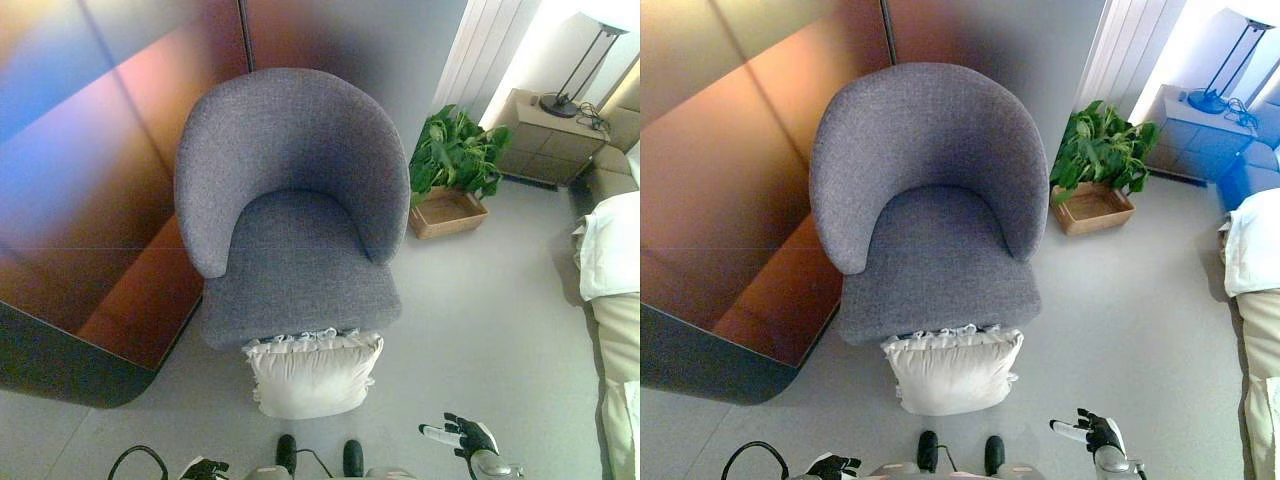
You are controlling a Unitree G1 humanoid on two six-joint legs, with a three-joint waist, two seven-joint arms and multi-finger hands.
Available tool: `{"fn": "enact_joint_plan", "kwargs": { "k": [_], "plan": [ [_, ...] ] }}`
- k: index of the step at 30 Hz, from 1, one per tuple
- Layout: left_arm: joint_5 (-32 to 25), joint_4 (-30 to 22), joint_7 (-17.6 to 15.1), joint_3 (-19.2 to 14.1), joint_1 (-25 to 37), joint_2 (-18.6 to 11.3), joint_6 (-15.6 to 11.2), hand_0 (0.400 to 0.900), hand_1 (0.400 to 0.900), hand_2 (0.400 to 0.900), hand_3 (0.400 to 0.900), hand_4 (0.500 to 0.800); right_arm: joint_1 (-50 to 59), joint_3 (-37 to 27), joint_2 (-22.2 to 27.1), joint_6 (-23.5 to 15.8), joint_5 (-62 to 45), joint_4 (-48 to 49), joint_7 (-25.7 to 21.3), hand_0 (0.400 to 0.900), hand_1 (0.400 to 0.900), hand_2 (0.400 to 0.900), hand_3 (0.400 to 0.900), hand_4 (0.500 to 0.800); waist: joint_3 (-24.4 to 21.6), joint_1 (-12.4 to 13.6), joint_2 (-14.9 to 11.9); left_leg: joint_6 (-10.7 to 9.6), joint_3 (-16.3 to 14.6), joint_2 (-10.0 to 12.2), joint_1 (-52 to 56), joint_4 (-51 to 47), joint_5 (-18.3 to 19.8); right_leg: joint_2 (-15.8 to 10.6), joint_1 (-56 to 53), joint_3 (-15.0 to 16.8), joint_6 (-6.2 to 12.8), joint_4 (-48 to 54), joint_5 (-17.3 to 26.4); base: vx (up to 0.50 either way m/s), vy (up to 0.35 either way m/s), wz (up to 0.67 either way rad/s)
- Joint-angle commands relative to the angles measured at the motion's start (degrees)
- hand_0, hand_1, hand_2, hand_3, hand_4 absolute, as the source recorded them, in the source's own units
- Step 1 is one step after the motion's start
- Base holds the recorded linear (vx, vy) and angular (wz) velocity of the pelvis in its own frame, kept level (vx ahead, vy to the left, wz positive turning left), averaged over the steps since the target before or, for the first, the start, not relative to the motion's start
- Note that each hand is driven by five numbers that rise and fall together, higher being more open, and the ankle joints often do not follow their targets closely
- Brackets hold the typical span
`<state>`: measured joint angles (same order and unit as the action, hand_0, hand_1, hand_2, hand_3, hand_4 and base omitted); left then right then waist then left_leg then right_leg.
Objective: Pick up the pillow and put it on the sofa.
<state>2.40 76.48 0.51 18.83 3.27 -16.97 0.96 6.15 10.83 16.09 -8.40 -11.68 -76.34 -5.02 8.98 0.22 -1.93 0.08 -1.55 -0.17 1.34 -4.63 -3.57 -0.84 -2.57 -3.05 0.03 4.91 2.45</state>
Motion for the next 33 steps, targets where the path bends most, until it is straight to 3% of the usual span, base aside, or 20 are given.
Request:
{"fn": "enact_joint_plan", "kwargs": {
  "k": [1, 6, 13, 17, 20, 27, 33],
  "plan": [
    [-1.34, 2.07, -1.66, -0.33, 3.09, -0.17, -0.92, 0.900, 0.900, 0.900, 0.900, 0.800, 2.66, -0.72, 3.87, -2.46, 0.39, 1.26, -1.73, 0.900, 0.900, 0.900, 0.900, 0.800, 0.23, 0.18, 0.14, 1.01, -0.42, -2.49, 0.85, -0.37, 3.34, -0.14, 1.29, -2.23, 4.17, 0.09, 1.97, 0.00, 0.000, 0.00],
    [-1.86, 1.70, -1.83, -0.33, 4.23, -0.51, -0.86, 0.900, 0.900, 0.900, 0.900, 0.800, 3.87, -0.39, 4.26, -3.06, -0.01, 1.78, -1.65, 0.900, 0.900, 0.900, 0.900, 0.800, 1.81, 0.09, 0.54, 0.90, -0.38, -2.47, -0.30, -0.37, 2.86, -0.30, 2.39, -2.06, 4.12, -0.03, 2.27, -0.02, -0.012, 0.00],
    [-5.77, 0.65, -0.68, 0.78, 8.21, -1.74, 0.60, 0.900, 0.900, 0.900, 0.900, 0.800, 9.79, 0.17, 7.42, -4.21, -2.01, 3.48, -2.12, 0.900, 0.900, 0.900, 0.900, 0.800, 7.58, -0.01, 2.11, 0.84, -0.31, -2.52, -4.89, -0.37, 1.49, -0.61, 7.31, -1.67, 3.90, -1.01, 2.99, -0.10, -0.026, 0.00],
    [-5.62, 2.15, 1.73, -0.74, 9.27, -3.42, -3.36, 0.900, 0.900, 0.900, 0.900, 0.800, 13.74, -0.89, 11.66, -6.52, -3.14, 3.26, -1.04, 0.900, 0.900, 0.900, 0.900, 0.800, 11.27, 0.11, 3.12, 0.85, -0.21, -2.81, -8.63, -0.37, 0.60, -0.77, 10.94, -1.60, 3.59, -1.78, 3.13, -0.12, -0.018, 0.03],
    [-6.99, 1.29, 2.25, -0.08, 9.27, -4.18, -5.64, 0.900, 0.900, 0.900, 0.900, 0.800, 16.60, -1.24, 14.70, -5.56, -4.05, 4.64, -1.24, 0.900, 0.900, 0.900, 0.900, 0.800, 13.60, 0.21, 4.06, 0.61, 0.59, -3.23, -10.86, -0.37, -0.27, -0.90, 13.03, -1.73, 3.51, -2.11, 3.45, -0.07, 0.000, 0.09],
    [-13.91, -3.50, 4.46, 1.70, 12.23, -7.24, -5.79, 0.900, 0.900, 0.900, 0.900, 0.800, 23.94, -0.07, 22.25, -4.18, -6.97, 6.82, 0.25, 0.900, 0.900, 0.900, 0.900, 0.800, 18.55, 0.85, 5.66, 0.43, 1.40, -3.76, -16.84, -0.19, -2.55, -1.45, 20.10, -2.58, 3.52, -5.79, 3.39, -0.07, -0.003, 0.04],
    [-18.37, -7.35, 3.05, 4.45, 10.95, -7.49, -5.37, 0.900, 0.900, 0.900, 0.900, 0.800, 28.58, 0.02, 28.94, -3.80, -8.75, 9.91, 1.87, 0.900, 0.900, 0.900, 0.900, 0.800, 20.81, 1.18, 6.99, 0.03, 1.95, -4.06, -22.71, 0.84, -4.59, -1.80, 26.33, -3.44, 3.60, -8.63, 3.55, -0.03, 0.022, -0.03]
  ]
}}
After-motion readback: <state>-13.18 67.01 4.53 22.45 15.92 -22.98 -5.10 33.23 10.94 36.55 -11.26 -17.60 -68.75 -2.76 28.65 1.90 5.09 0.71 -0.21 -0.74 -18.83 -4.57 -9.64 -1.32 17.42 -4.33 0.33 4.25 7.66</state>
